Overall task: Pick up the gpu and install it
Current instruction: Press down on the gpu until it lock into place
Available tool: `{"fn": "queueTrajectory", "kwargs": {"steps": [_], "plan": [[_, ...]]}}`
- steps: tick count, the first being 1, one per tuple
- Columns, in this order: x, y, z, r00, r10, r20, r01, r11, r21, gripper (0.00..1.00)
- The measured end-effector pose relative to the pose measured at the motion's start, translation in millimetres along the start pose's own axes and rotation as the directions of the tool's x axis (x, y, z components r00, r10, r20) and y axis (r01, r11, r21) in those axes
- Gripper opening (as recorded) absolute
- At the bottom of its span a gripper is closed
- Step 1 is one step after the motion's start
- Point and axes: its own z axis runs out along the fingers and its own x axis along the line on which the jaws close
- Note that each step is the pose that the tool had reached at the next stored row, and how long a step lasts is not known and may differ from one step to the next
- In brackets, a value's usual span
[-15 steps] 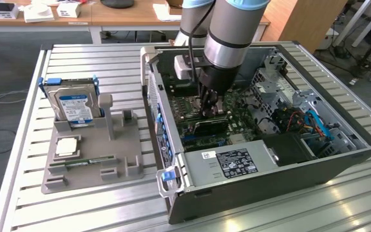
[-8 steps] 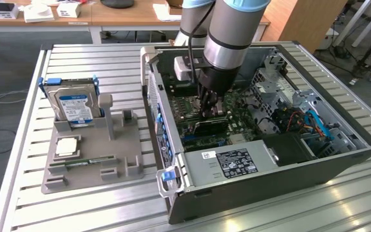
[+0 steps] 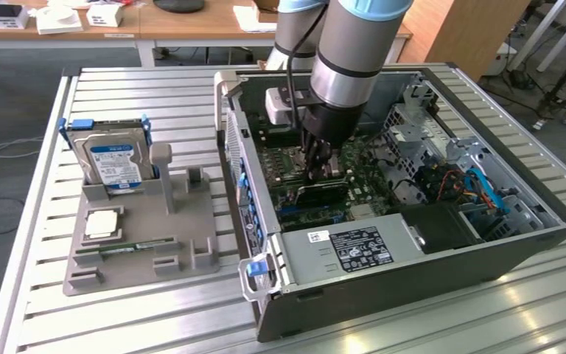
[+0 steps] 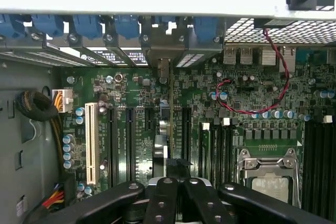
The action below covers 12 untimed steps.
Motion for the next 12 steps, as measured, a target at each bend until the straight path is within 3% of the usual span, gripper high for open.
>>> {"fn": "queueTrajectory", "kwargs": {"steps": [12], "plan": [[0.1,0.0,2.0,1.0000,0.000,0.0002,0.000,1.0000,0.0001,0.11]]}}
